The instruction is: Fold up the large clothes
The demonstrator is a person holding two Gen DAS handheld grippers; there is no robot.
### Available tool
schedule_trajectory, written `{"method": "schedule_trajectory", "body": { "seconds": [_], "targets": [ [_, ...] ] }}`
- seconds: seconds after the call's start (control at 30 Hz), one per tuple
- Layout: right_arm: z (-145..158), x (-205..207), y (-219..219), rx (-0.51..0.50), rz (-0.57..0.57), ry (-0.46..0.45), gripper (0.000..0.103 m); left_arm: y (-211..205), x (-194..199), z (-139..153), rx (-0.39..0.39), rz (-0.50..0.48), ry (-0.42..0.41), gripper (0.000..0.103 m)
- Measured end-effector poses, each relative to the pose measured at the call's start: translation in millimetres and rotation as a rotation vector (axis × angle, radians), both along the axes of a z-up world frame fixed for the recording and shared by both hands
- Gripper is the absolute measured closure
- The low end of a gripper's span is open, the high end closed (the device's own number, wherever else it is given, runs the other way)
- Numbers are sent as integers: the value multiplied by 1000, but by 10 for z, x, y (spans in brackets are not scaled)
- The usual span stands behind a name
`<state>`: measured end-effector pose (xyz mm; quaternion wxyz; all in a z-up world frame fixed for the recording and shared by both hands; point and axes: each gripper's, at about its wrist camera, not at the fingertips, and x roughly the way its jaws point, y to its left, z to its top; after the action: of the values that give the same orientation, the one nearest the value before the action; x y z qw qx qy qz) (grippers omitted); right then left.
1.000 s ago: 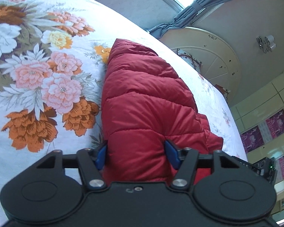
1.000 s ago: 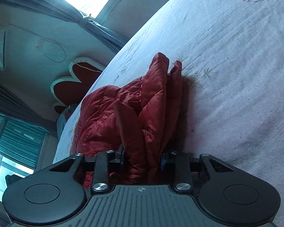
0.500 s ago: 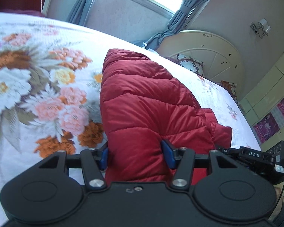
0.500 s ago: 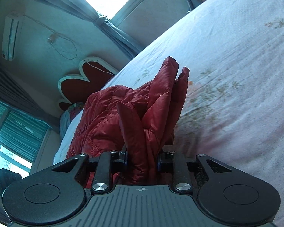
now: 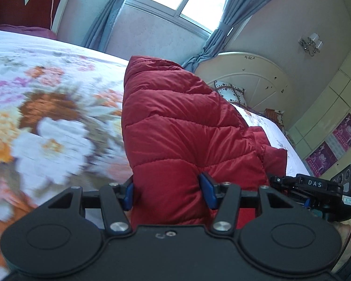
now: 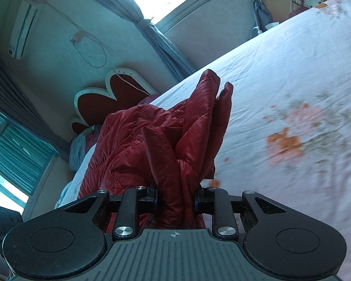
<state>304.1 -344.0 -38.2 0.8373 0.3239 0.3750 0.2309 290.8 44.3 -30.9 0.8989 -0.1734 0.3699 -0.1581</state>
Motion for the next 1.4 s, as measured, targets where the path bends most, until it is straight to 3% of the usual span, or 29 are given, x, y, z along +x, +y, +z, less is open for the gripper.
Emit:
{"method": "schedule_trajectory", "body": {
  "seconds": [0.37, 0.57, 0.77, 0.97, 1.0, 1.07, 1.1, 1.17, 1.23, 1.33, 1.4],
  "targets": [
    [34, 334, 1891, -44, 68, 10, 78, 1619, 212, -114, -4, 57, 51, 49],
    [-113, 588, 2612, -82, 121, 39, 78, 2128, 391, -290, -10, 86, 106, 49],
    [-475, 745, 2701, -104, 108, 115, 78, 2273, 544, -559, -44, 80, 146, 49],
    [-505, 744, 2624, -84, 116, 122, 77, 2313, 518, -516, -43, 65, 137, 47],
    [-482, 718, 2569, -85, 108, 117, 76, 2371, 475, -494, -39, 63, 134, 43],
    [-308, 623, 2491, -138, 51, 78, 63, 2468, 411, -397, -5, 83, 108, 31],
    [-216, 576, 2427, -148, 34, 51, 63, 2520, 354, -329, 19, 106, 84, 25],
    [-42, 521, 2337, -150, 17, -4, 63, 2661, 296, -219, 23, 143, 38, 27],
    [134, 525, 2421, -200, 61, -72, 63, 2732, 345, -158, -15, 145, 10, 40],
    [256, 598, 2822, -370, 182, -140, 79, 2534, 549, -84, 25, 83, -25, 46],
    [206, 634, 3063, -486, 238, -162, 80, 2327, 687, -74, 66, 27, -52, 49]
  ]
}}
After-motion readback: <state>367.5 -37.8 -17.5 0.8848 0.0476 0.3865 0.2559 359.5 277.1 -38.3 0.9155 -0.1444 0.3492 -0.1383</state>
